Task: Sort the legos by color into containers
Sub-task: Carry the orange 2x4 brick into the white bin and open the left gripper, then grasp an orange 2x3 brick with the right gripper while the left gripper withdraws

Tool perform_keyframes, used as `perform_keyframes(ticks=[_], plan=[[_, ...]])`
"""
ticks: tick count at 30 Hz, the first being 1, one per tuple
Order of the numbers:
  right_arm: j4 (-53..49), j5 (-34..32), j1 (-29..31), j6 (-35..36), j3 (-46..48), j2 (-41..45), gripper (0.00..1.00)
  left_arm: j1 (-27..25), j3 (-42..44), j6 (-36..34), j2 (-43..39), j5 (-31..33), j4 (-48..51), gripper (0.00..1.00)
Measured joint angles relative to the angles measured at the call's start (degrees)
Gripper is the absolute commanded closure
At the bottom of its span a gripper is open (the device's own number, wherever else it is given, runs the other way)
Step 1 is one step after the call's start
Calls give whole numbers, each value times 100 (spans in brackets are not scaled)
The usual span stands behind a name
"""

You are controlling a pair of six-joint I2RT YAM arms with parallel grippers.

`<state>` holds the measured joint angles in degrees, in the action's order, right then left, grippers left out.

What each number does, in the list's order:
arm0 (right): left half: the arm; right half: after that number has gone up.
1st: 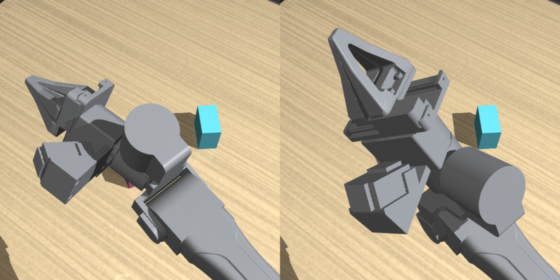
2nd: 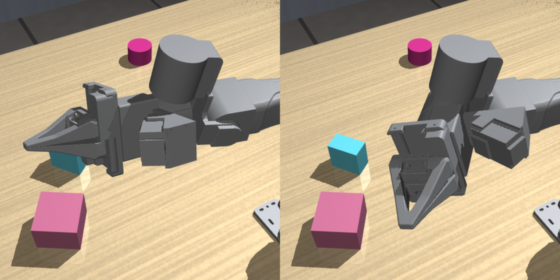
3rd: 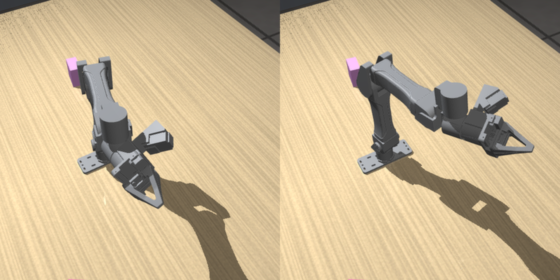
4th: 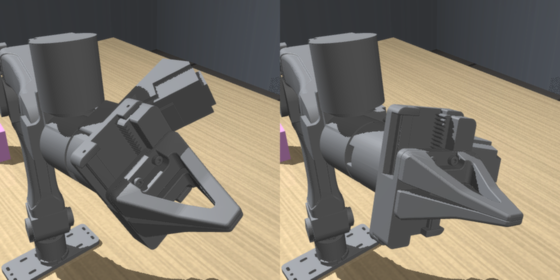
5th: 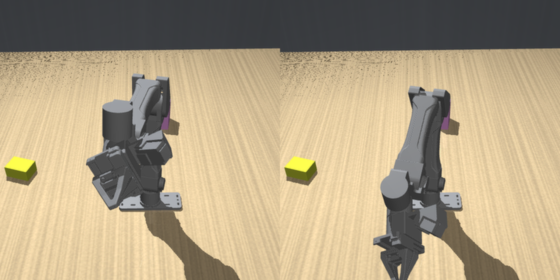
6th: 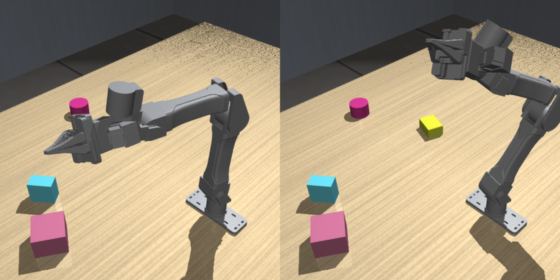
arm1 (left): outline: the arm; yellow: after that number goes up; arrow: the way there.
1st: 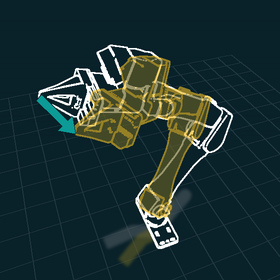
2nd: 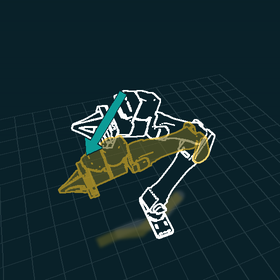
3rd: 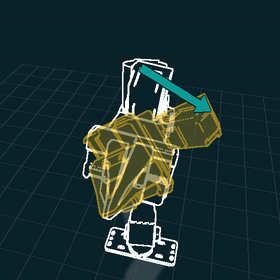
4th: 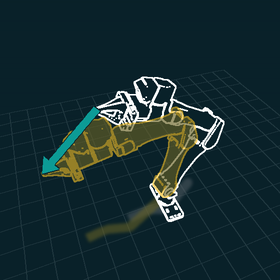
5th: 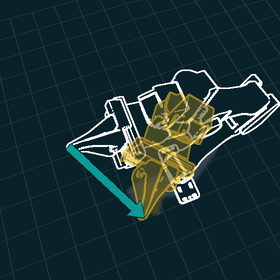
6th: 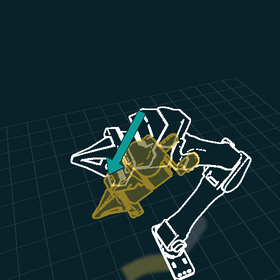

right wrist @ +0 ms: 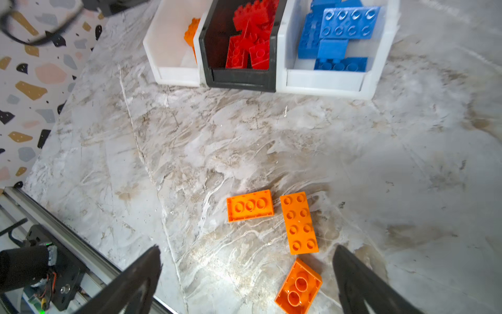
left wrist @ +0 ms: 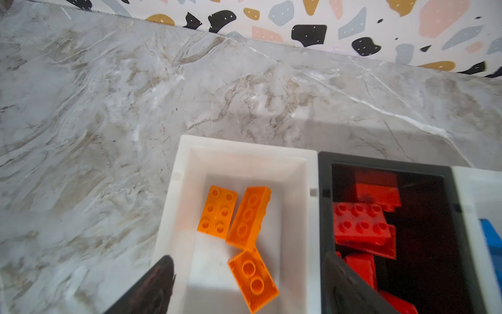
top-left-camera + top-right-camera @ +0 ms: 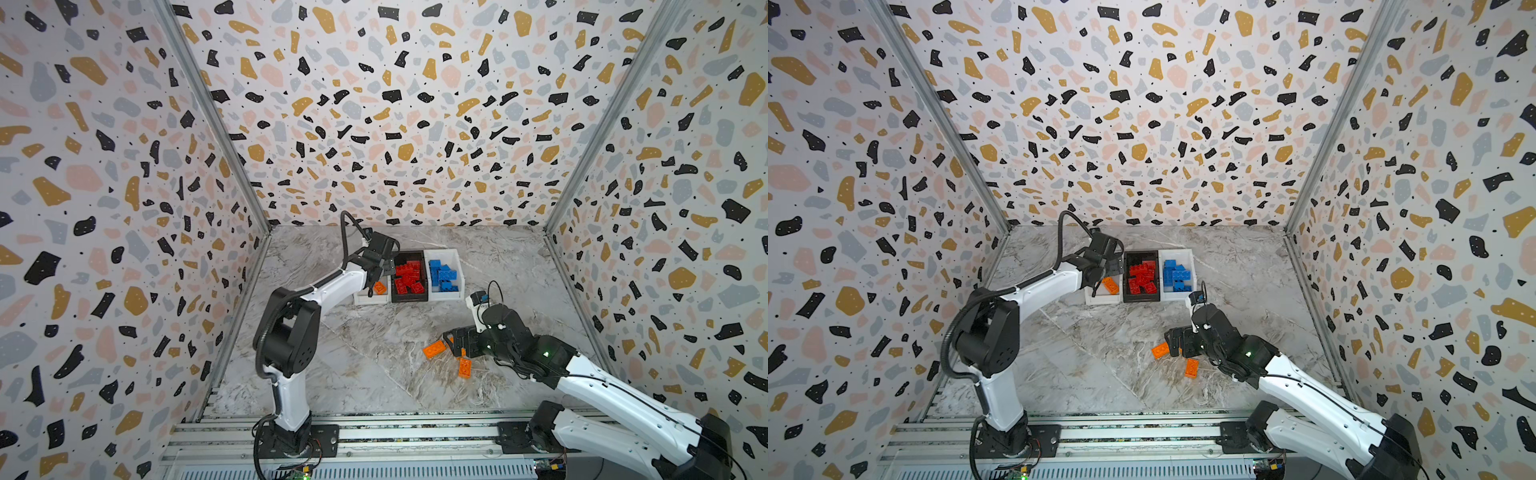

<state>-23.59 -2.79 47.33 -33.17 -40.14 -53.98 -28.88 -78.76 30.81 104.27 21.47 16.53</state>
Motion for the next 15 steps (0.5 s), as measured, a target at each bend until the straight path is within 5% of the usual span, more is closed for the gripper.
perform_keyframes(ticks=[6, 9, 15], plan=[[262, 238, 201, 142, 35, -929, 4, -190, 1598, 103, -1891, -17, -435, 0], [424, 330, 262, 205, 33, -1290, 12, -227, 2479, 243, -2776, -33, -577, 0], [673, 455, 343, 238, -70, -1919, 14, -227, 3744, 417, -4057, -37, -496, 0]])
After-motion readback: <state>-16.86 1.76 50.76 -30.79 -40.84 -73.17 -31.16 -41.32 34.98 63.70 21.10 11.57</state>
